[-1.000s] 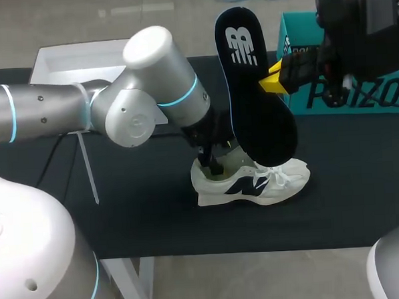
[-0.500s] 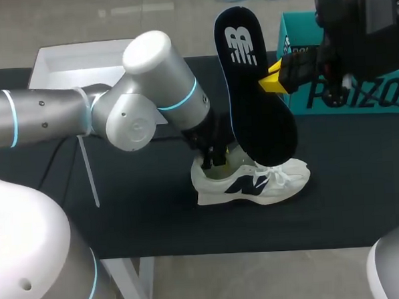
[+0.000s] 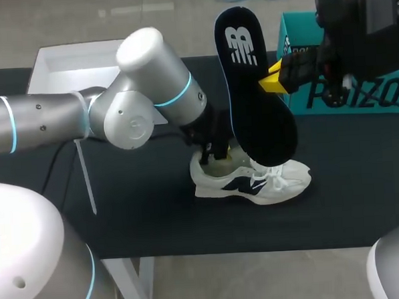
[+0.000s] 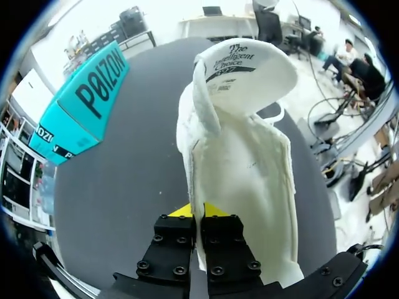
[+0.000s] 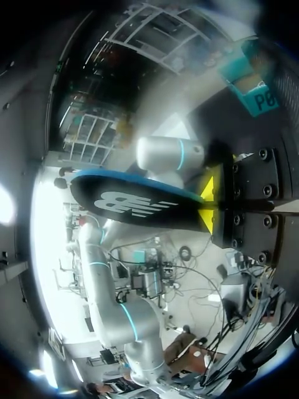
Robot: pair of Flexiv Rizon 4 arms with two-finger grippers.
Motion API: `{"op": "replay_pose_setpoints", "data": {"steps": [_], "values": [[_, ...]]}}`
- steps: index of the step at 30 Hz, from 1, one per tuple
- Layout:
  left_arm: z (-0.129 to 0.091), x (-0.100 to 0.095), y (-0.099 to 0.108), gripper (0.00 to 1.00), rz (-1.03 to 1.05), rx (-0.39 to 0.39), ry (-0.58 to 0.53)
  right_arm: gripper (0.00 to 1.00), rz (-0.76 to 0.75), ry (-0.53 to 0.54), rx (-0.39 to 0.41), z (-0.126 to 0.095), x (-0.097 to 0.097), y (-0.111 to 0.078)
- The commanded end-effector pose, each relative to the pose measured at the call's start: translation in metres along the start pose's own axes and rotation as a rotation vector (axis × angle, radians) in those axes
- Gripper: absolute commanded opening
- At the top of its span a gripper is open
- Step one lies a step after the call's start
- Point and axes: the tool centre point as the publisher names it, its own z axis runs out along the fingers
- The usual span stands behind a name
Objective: Take the shoe out of the shoebox, open the shoe tongue, remove and reinsert the insole, then place the shoe into the shoebox
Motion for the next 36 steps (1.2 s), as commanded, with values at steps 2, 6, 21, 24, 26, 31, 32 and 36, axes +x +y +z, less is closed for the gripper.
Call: {"op": "replay_pose_setpoints", "data": {"steps": [2,6,21,24,26,31,32,36], "values": [[-0.025,-0.009,0.004,0.00,0.066,0.036,0.043,0.00,0.001,0.003,0.005,0.002,-0.002,0.003],[-0.041,-0.021,0.004,0.00,0.150,0.005,0.071,0.00,0.001,0.003,0.005,0.002,-0.002,0.003],[-0.106,-0.049,0.022,0.00,0.544,0.118,0.424,0.00,0.001,0.003,0.005,0.002,-0.002,0.003],[-0.111,-0.047,0.026,0.00,0.647,0.083,0.480,0.00,0.001,0.003,0.005,0.002,-0.002,0.003],[-0.112,-0.042,0.028,0.00,0.719,0.057,0.511,0.00,0.001,0.003,0.005,0.002,-0.002,0.003],[-0.107,-0.033,0.027,0.00,0.859,0.009,0.562,0.00,0.001,0.003,0.005,0.002,-0.002,0.003],[-0.106,-0.031,0.026,0.00,0.875,0.003,0.566,0.00,0.001,0.003,0.005,0.002,-0.002,0.003],[-0.101,-0.026,0.017,0.00,0.941,-0.008,0.581,0.00,0.001,0.003,0.005,0.002,-0.002,0.003]]}}
